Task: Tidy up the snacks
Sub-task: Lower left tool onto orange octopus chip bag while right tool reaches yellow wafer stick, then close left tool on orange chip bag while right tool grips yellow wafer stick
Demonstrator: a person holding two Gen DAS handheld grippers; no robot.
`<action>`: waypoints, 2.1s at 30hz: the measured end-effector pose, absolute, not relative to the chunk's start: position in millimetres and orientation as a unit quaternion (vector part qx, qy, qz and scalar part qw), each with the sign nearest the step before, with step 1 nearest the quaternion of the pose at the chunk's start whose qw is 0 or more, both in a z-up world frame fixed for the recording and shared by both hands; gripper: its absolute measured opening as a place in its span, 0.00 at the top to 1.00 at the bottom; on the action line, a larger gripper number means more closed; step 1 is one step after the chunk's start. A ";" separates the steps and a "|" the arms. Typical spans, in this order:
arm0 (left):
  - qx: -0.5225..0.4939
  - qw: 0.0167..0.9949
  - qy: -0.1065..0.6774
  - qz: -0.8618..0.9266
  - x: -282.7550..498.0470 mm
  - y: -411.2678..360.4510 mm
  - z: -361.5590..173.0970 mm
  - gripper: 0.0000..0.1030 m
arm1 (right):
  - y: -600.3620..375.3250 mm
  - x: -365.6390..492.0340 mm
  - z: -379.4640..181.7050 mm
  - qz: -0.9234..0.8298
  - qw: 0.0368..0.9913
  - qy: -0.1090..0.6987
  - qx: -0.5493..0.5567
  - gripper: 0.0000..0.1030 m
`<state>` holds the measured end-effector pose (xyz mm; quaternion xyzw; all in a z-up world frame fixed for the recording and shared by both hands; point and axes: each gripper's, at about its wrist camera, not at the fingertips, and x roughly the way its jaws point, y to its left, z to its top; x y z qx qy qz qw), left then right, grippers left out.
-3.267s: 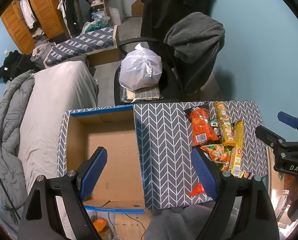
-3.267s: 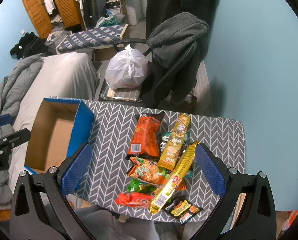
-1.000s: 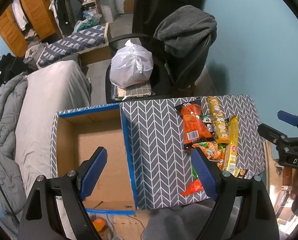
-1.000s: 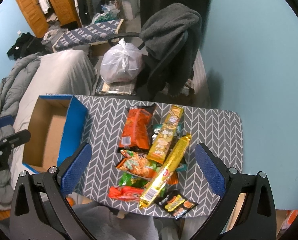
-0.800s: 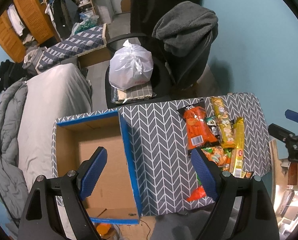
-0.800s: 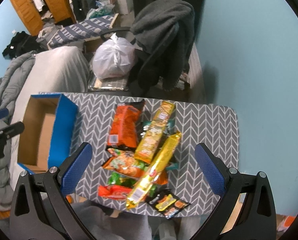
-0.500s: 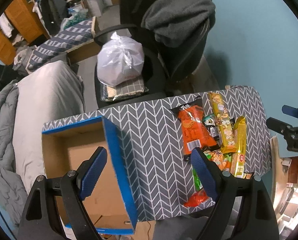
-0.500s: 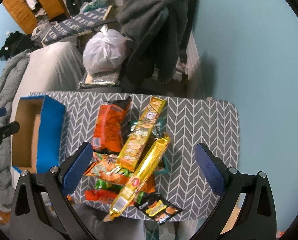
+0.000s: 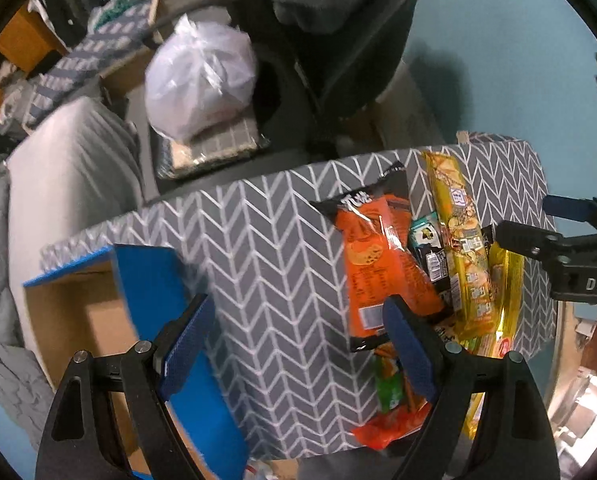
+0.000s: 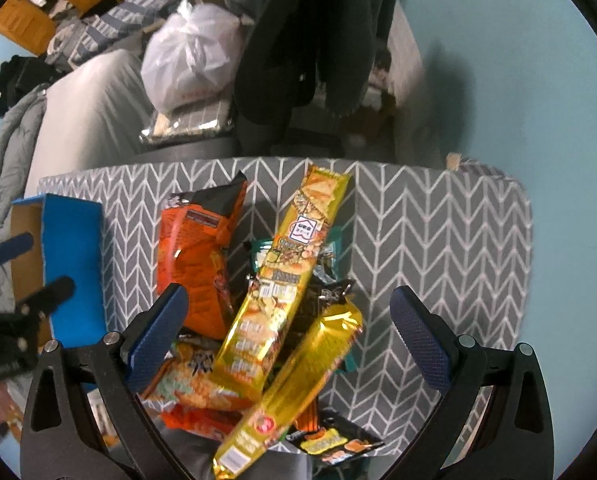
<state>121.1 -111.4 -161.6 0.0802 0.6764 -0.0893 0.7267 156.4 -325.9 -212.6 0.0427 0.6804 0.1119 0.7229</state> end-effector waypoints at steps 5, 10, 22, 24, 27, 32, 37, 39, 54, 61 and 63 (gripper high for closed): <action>0.082 0.713 0.691 -0.088 126.7 -124.3 -182.5 0.15 | -324.2 173.1 -243.8 0.103 0.696 0.709 0.046 0.06; 0.078 0.708 0.695 -0.092 131.1 -130.9 -191.4 0.15 | -323.0 180.4 -264.4 0.099 0.674 0.729 0.067 0.09; 0.066 0.684 0.721 -0.092 146.4 -143.5 -218.4 0.15 | -318.1 185.1 -298.5 0.092 0.643 0.755 0.092 0.25; 0.067 0.682 0.723 -0.092 146.5 -145.2 -221.0 0.15 | -315.1 183.4 -303.1 0.098 0.640 0.756 0.098 0.32; 0.068 0.678 0.726 -0.093 148.4 -149.4 -225.6 0.15 | -314.1 180.3 -305.6 0.101 0.642 0.753 0.102 0.49; 0.061 0.670 0.734 -0.093 153.1 -155.7 -237.3 0.15 | -322.9 173.5 -304.4 0.103 0.651 0.742 0.125 0.62; 0.033 0.662 0.742 -0.096 158.2 -159.0 -243.7 0.15 | -329.2 168.9 -299.7 0.104 0.661 0.729 0.147 0.65; 0.035 0.663 0.742 -0.095 158.5 -160.8 -241.1 0.15 | -328.7 167.1 -298.0 0.103 0.665 0.725 0.147 0.65; 0.022 0.653 0.751 -0.094 161.5 -173.1 -251.4 0.09 | -350.6 153.2 -290.9 0.103 0.681 0.701 0.186 0.69; 0.006 0.656 0.750 -0.089 160.0 -167.4 -242.1 0.09 | -360.1 147.3 -287.3 0.115 0.683 0.689 0.213 0.69; 0.012 0.658 0.747 -0.093 159.8 -169.2 -238.1 0.09 | -363.9 145.3 -285.4 0.118 0.685 0.683 0.224 0.69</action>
